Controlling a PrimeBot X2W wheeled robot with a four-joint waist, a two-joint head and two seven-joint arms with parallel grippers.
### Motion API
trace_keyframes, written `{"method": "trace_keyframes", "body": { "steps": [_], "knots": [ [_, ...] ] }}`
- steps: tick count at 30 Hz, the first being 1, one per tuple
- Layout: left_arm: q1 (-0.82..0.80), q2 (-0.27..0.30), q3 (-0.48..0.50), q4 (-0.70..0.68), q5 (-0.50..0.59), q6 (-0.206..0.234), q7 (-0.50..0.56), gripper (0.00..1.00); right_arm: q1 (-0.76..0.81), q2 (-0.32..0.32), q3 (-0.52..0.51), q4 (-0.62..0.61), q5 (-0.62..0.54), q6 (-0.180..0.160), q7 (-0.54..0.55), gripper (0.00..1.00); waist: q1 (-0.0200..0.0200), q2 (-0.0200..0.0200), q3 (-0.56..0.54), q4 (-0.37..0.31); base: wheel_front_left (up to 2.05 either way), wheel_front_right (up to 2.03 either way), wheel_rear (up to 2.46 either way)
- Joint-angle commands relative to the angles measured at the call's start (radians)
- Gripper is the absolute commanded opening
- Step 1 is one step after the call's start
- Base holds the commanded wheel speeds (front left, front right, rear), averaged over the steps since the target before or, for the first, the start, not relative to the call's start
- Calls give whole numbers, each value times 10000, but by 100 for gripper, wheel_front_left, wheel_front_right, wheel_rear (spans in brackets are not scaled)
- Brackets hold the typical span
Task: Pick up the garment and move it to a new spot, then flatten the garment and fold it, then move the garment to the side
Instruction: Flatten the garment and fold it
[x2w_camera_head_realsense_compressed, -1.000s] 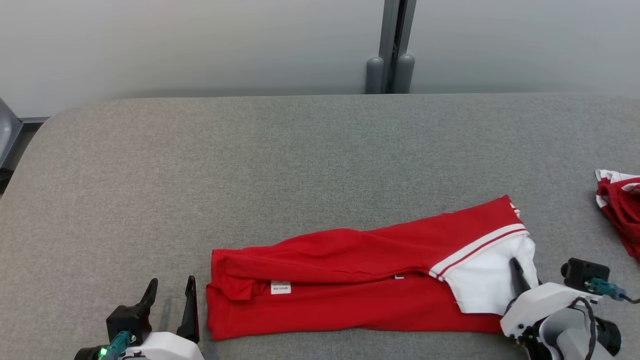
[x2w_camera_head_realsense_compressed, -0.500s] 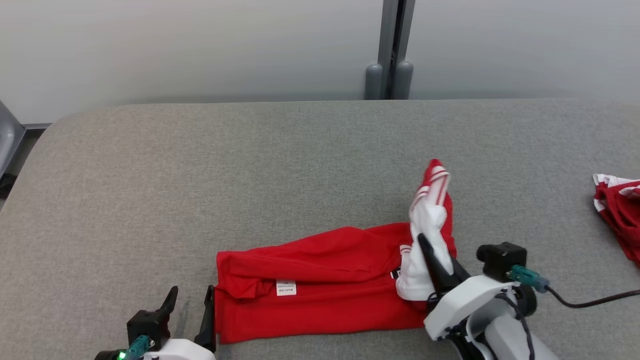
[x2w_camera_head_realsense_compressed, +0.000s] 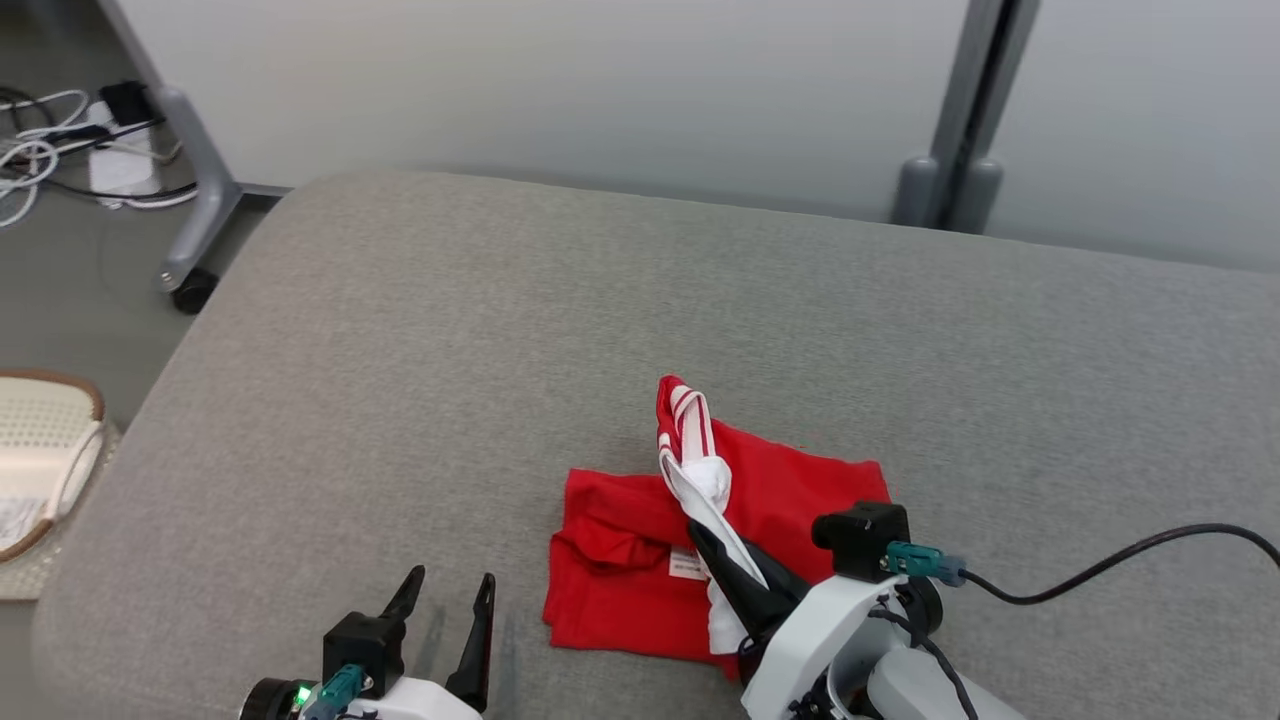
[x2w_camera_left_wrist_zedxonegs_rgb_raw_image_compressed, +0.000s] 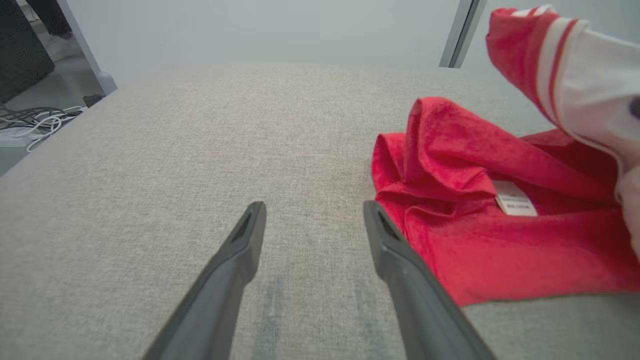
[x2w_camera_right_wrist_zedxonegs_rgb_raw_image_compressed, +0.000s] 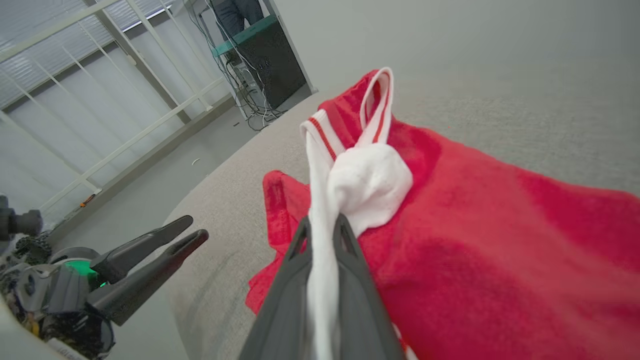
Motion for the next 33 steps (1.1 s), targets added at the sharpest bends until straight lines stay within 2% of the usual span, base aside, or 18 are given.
{"method": "trace_keyframes", "body": {
  "steps": [1,6,8,9,10,11,16,20,21,24,28,33],
  "knots": [
    [-107,42,-71,35,-73,12,-15,100,-207,-53,158,61,152,0,-104,0,0,0,14,656,0,0,0],
    [-201,34,-438,123,-107,33,-15,100,-873,-54,841,822,737,0,-229,0,0,0,89,1507,0,0,0],
    [-236,38,-480,149,-123,30,-15,100,-1070,-54,1012,1010,1030,0,-292,1,0,0,106,1649,0,0,0],
    [-249,35,-505,146,-144,48,-14,100,-1186,-53,1098,1073,1175,0,-339,33,0,0,114,1686,0,0,0],
    [-255,34,-530,145,-152,81,-15,100,-1255,-55,1141,1136,1364,0,-377,48,0,0,116,1705,0,0,0],
    [-253,34,-540,146,-166,91,-15,100,-1340,-64,1172,1232,1452,0,-437,100,0,0,110,1703,0,0,0],
    [-247,38,-427,74,-208,225,-15,100,-1621,-76,727,1822,1571,0,-603,100,0,0,-6,1259,0,0,0],
    [-203,35,-222,-66,-228,312,-15,100,-1390,-74,-1143,2053,510,0,-598,100,0,0,-80,573,0,0,0],
    [-203,35,-222,-66,-228,312,-15,100,-1390,-74,-1143,2053,510,0,-598,100,0,0,-80,573,0,0,0],
    [-187,43,-26,-222,-206,370,-14,100,-800,-57,-2868,2024,-696,0,-593,100,0,0,-135,42,0,0,0],
    [-104,43,253,-340,-78,412,-15,100,23,-44,-4667,1544,-2280,0,-595,100,0,0,-207,-613,0,0,0],
    [120,41,632,-440,-5,507,-15,100,1026,-38,-5946,825,-3450,0,-595,100,0,0,-317,-1288,0,0,0]
  ]
}}
